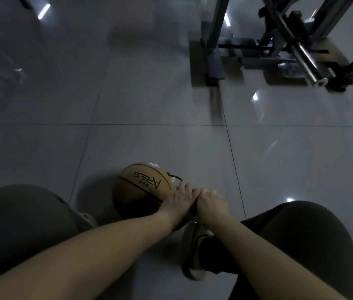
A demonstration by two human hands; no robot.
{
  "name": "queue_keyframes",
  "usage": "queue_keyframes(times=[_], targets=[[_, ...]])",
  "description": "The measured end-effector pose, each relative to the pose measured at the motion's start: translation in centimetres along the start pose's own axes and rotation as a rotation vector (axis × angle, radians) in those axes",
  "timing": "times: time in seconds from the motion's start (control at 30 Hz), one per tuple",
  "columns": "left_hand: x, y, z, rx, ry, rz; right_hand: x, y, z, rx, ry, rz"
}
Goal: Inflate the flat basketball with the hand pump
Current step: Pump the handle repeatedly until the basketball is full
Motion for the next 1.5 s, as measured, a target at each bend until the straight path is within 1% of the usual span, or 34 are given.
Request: queue_keyframes(times=[0.07,0.1,0.17,0.27,0.33,0.37,0.43,0.5,0.57,0.63,0.73,0.87,0.97,1.03,1.13,1.23,1.33,1.4,1.43,1.47,1.5], targets=[[0.1,1.8,-0.2,-0.03,-0.015,0.008,0.2,1.8,1.2,-0.005,0.054,0.024],[0.3,3.1,-0.3,-0.024,-0.038,-0.027,0.3,3.0,1.8,0.011,0.08,0.031],[0.8,5.8,0.1,0.006,-0.099,-0.098,0.7,5.4,3.0,0.041,0.066,0.003],[0.3,11.2,0.7,0.211,-0.11,-0.068,2.2,10.8,4.1,0.139,-0.026,-0.061],[0.3,15.0,1.1,0.354,-0.157,-0.071,2.6,14.0,5.0,0.203,-0.005,-0.053],[0.5,16.2,1.6,0.401,-0.175,-0.077,2.7,15.1,5.5,0.262,0.01,-0.041],[1.1,16.3,2.8,0.457,-0.206,-0.094,2.2,15.0,6.3,0.4,0.046,-0.012],[1.7,13.7,4.1,0.466,-0.204,-0.081,0.6,12.3,7.3,0.526,0.073,0.043],[1.9,10.6,4.9,0.47,-0.171,-0.022,-0.6,9.1,8.4,0.558,0.06,0.058],[2.3,8.3,4.8,0.479,-0.142,0.001,-0.3,6.9,8.0,0.536,0.014,0.059],[2.7,6.9,3.4,0.469,-0.117,-0.01,0.7,6.3,7.1,0.482,-0.005,0.065],[1.9,4.7,1.9,0.432,-0.115,-0.027,0.4,4.6,4.6,0.314,-0.025,0.129],[1.5,2.5,1.4,0.37,-0.133,-0.062,-0.4,2.3,2.9,0.177,0.081,0.255],[1.5,1.0,1.0,0.327,-0.134,-0.07,-0.3,1.0,1.9,0.082,0.105,0.234],[1.4,-0.6,0.8,0.295,-0.138,-0.038,-0.2,-0.2,0.7,0.046,0.107,0.117],[1.1,-0.2,0.5,0.281,-0.146,-0.024,-0.1,0.5,0.6,0.062,0.14,0.092],[1.0,1.2,0.6,0.2,-0.146,-0.03,-0.1,1.6,0.9,0.108,0.167,0.101],[0.2,1.5,0.9,0.134,-0.183,0.024,0.0,1.7,1.1,0.085,0.138,0.05],[-0.8,1.7,1.2,0.111,-0.175,0.069,0.1,1.6,1.3,0.066,0.106,0.006],[-2.3,2.1,1.7,0.105,-0.125,0.099,0.4,1.5,1.5,0.064,0.071,-0.037],[-4.6,2.3,2.2,0.113,-0.035,0.104,0.5,1.5,1.7,0.057,0.038,-0.064]])
Point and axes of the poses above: each hand's wrist, its own z-axis away from the middle knuckle, its own y-axis out of the back of the hand, x = y × z, the point moved 7 cm from there along -z, towards the middle knuckle, and after that the axes turned 9 degrees about z, right-handed, at the moved point
